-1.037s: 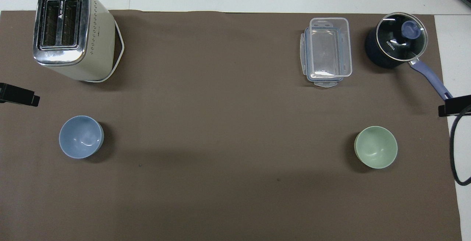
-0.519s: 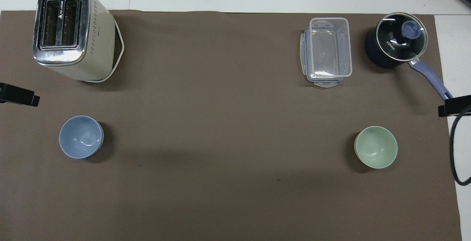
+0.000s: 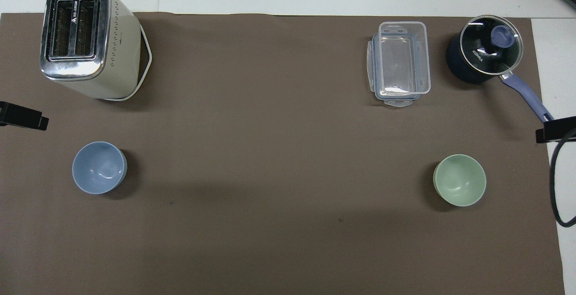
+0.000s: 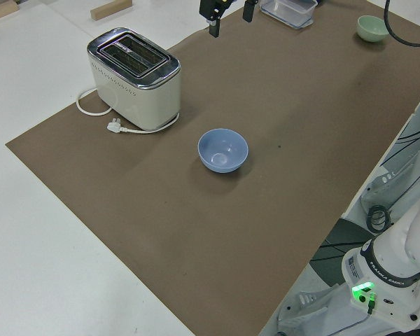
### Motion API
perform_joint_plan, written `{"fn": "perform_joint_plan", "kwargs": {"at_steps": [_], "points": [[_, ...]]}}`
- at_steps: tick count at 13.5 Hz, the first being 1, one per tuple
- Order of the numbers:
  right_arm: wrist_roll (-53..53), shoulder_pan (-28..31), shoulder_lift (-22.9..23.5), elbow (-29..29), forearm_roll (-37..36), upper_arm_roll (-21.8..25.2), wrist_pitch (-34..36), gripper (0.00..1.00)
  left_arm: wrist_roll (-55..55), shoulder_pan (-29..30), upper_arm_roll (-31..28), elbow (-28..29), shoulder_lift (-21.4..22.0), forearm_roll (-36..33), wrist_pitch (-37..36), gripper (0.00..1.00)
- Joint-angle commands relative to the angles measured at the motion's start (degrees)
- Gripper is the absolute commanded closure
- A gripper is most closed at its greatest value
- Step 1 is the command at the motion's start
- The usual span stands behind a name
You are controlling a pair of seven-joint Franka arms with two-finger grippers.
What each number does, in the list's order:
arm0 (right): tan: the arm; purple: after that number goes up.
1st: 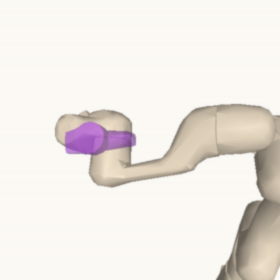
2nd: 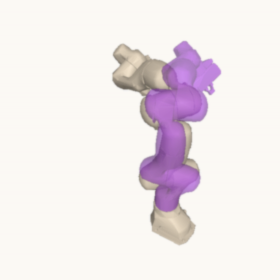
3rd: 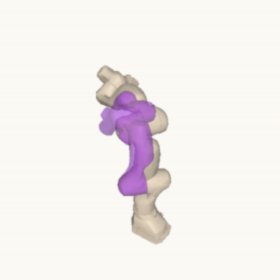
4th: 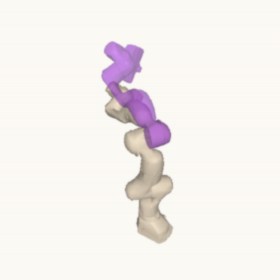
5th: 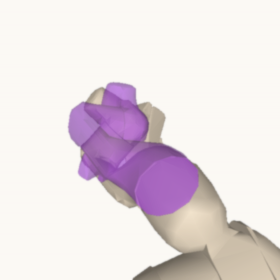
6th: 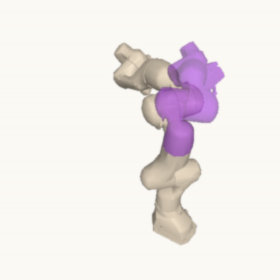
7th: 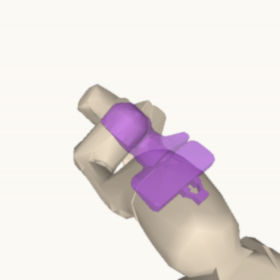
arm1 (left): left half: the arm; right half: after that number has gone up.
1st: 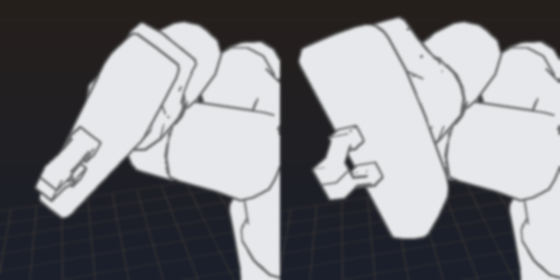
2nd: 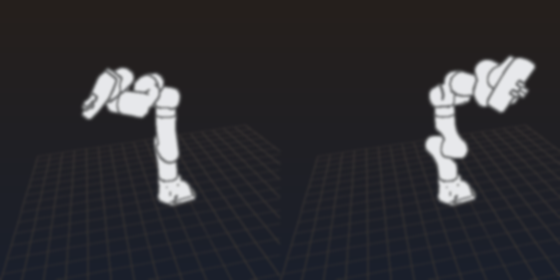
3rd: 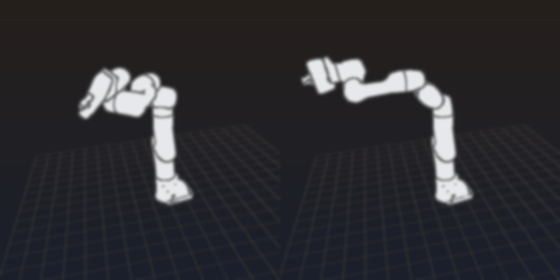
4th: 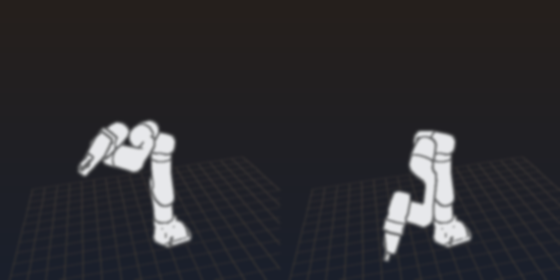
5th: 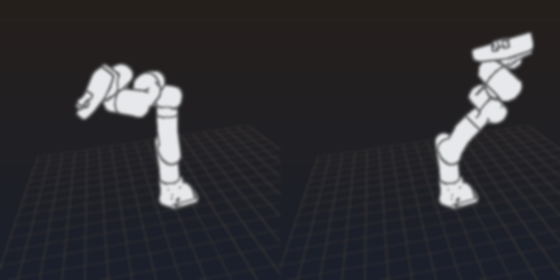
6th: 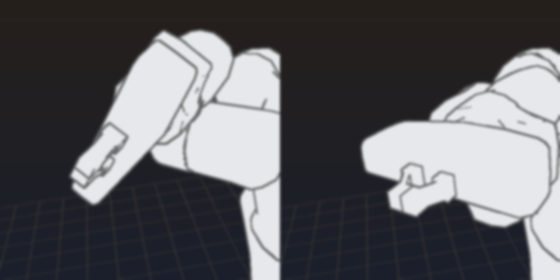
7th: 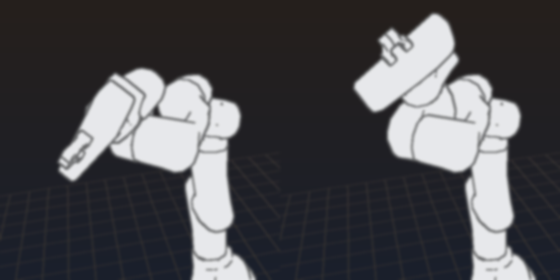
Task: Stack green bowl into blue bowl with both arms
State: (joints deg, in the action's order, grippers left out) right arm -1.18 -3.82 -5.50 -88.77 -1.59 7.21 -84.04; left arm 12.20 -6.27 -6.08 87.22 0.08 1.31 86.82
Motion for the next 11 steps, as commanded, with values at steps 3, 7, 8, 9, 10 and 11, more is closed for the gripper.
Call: {"fn": "perform_joint_plan", "kwargs": {"at_steps": [3,7,8,9,10,11], "points": [[1.62,0.48,-0.91,-1.49,0.01,0.17,-0.95,0.0,0.1,0.47,0.28,-1.0,0.09,-0.61,-1.21,0.0],[1.62,0.48,-0.92,-1.49,0.01,0.17,-0.95,0.0,-0.16,0.47,0.28,-1.0,0.01,-0.61,-0.52,0.0],[1.62,0.48,-0.92,-1.49,0.01,0.17,-0.95,0.0,-0.16,0.47,0.28,-1.0,0.09,-0.61,-0.42,0.0],[1.71,0.48,-0.92,-1.49,0.01,0.17,-0.95,0.0,-0.16,0.56,0.28,-0.91,0.09,-0.61,-0.42,0.0],[1.71,0.48,-1.0,-1.49,0.01,0.17,-0.95,0.0,-0.16,0.47,0.28,-0.56,0.18,-0.61,-0.42,0.0],[1.62,0.48,-0.92,-1.49,0.01,0.17,-0.95,0.0,-0.07,0.56,0.28,0.05,0.53,-0.61,-0.16,0.0]]}}
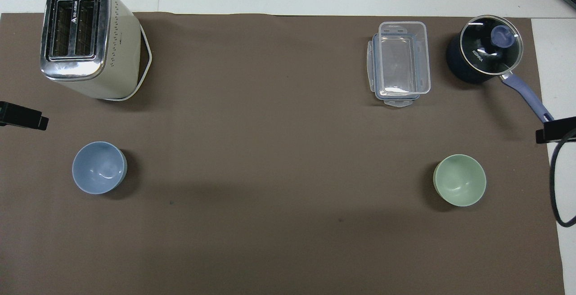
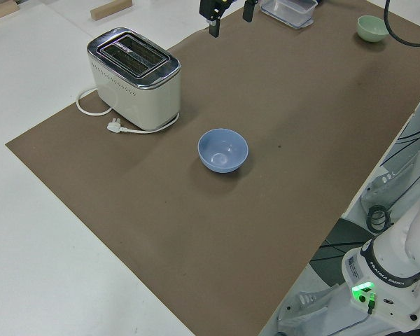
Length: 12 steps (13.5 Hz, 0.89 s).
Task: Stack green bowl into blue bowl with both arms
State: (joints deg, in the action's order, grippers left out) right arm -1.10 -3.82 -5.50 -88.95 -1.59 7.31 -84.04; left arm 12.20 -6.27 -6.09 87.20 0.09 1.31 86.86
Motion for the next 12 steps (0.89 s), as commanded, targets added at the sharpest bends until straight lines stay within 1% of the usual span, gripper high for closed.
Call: {"fn": "perform_joint_plan", "kwargs": {"at_steps": [1,3,5,7,9,10,12], "points": [[1.63,0.48,-1.0,-1.32,0.01,0.08,-0.95,0.0,0.45,0.64,0.29,0.69,0.88,-0.44,1.71,0.0],[1.63,0.48,-1.0,-1.49,0.01,0.08,-0.95,0.0,1.07,1.95,0.29,2.53,1.58,-0.17,5.14,0.0],[1.63,0.48,-1.0,-1.58,0.01,0.08,-0.95,0.0,3.96,2.4,0.2,4.37,1.67,-0.08,5.86,0.0],[1.63,0.48,-1.0,-1.58,0.01,0.16,-0.95,0.0,5.28,4.32,0.2,6.92,1.76,0.0,6.82,0.0],[1.63,0.48,-1.0,-1.58,0.01,0.17,-0.95,0.0,11.76,6.69,0.2,9.73,2.37,0.18,7.0,0.0],[1.63,0.48,-1.0,-1.58,0.01,0.17,-0.95,0.0,15.27,8.1,0.2,11.57,2.55,1.4,7.18,0.0],[1.63,0.48,-1.0,-1.58,0.01,0.17,-0.95,0.0,18.64,10.82,0.2,15.27,3.25,3.95,9.45,0.0]]}}
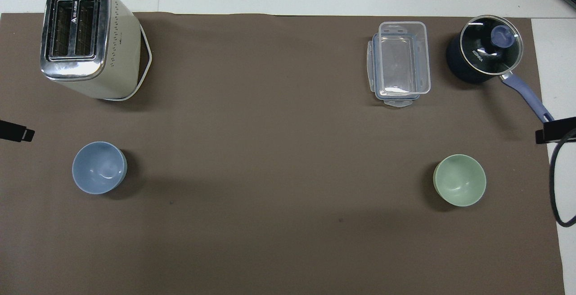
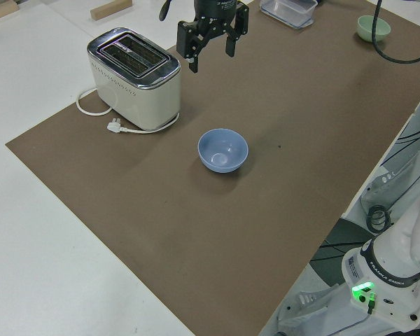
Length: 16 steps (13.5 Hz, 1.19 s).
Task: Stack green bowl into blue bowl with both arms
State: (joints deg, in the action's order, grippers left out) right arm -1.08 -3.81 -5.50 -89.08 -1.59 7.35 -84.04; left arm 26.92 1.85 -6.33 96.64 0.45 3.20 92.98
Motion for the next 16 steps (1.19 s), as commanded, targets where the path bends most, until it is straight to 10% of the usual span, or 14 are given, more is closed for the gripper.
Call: {"fn": "perform_joint_plan", "kwargs": {"at_steps": [1,16], "points": [[1.61,0.47,-1.0,-1.45,0.01,0.12,-0.95,0.0,4.63,2.98,0.44,7.75,3.07,2.16,4.13,0.0],[1.61,0.47,-1.0,-1.45,0.01,0.12,-0.95,0.0,11.93,8.0,0.44,31.67,-1.85,12.17,32.6,0.0]]}}
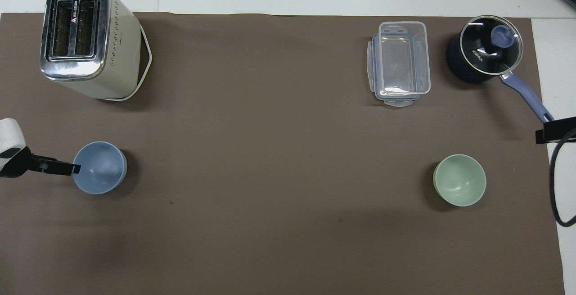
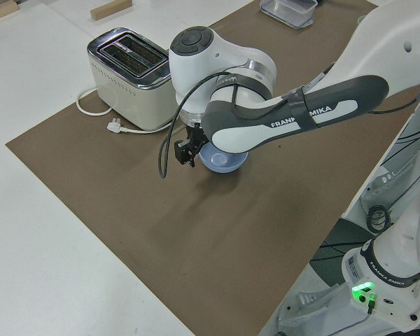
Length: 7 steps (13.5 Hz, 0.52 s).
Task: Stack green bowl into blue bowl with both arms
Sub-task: 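Reach the left gripper to the blue bowl rim and grasp it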
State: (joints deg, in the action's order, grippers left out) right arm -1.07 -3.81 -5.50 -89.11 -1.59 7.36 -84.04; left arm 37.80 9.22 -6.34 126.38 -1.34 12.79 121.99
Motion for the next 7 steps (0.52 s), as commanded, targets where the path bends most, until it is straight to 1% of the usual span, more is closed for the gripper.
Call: {"fn": "perform_joint_plan", "kwargs": {"at_steps": [1,2,3,4,7], "points": [[1.6,0.47,-1.0,-1.42,0.01,0.11,-0.95,0.0,0.96,0.45,0.45,2.47,-0.85,3.11,5.08,0.0],[1.6,0.47,-1.0,-1.51,0.01,0.11,-0.95,0.0,0.96,0.19,0.45,3.52,-1.03,4.33,6.23,0.02],[1.6,0.47,-1.0,-1.42,0.01,0.11,-0.95,0.0,0.96,0.01,0.45,4.31,-0.77,5.21,6.85,0.09],[1.6,0.47,-1.0,-1.51,0.01,0.11,-0.87,0.0,0.96,-0.08,0.45,4.58,-0.68,5.31,7.03,0.24],[1.6,0.47,-1.0,-1.51,0.01,0.11,-0.95,0.0,0.87,-0.08,0.45,4.67,-1.12,5.83,7.21,0.5]]}}
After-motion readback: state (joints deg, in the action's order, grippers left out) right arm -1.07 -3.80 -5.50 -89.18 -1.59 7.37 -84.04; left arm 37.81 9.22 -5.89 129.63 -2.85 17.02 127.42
